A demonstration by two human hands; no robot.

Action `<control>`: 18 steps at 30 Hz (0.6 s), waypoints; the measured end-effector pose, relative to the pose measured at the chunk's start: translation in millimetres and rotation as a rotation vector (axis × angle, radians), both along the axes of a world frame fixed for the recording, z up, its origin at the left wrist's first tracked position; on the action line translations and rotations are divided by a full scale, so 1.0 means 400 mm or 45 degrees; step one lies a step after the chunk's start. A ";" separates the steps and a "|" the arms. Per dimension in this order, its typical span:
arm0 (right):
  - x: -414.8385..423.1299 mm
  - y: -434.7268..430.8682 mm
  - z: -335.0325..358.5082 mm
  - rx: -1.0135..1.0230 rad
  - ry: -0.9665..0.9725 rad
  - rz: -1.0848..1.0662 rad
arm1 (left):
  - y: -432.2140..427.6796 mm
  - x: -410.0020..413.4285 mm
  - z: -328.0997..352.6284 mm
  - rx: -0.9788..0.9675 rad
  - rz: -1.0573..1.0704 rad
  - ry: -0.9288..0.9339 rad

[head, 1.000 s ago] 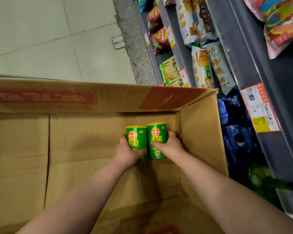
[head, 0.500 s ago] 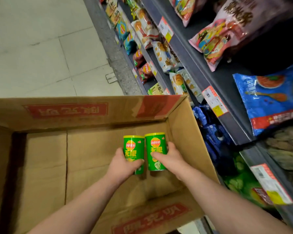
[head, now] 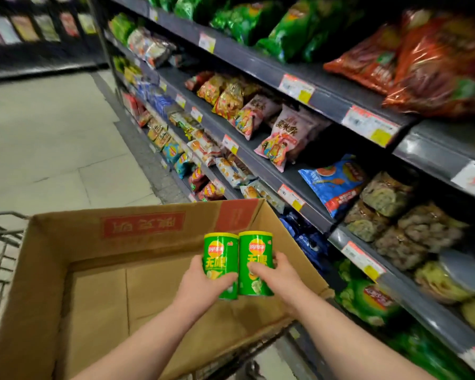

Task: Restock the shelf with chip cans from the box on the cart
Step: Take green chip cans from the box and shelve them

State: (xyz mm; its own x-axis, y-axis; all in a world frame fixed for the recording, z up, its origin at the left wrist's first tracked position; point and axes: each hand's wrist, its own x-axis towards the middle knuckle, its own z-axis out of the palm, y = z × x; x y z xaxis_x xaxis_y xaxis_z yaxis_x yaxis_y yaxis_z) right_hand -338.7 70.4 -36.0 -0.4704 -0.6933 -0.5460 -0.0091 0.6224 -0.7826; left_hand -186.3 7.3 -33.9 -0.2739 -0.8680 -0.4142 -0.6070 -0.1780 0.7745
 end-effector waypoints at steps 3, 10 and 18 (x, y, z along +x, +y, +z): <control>0.019 0.064 0.053 -0.058 0.040 -0.087 | 0.031 0.011 0.041 -0.045 -0.109 0.062; 0.031 0.234 0.139 -0.196 0.085 -0.362 | 0.125 -0.025 0.107 -0.077 -0.349 0.199; 0.017 0.437 0.187 -0.252 0.106 -0.615 | 0.259 -0.103 0.141 -0.095 -0.647 0.264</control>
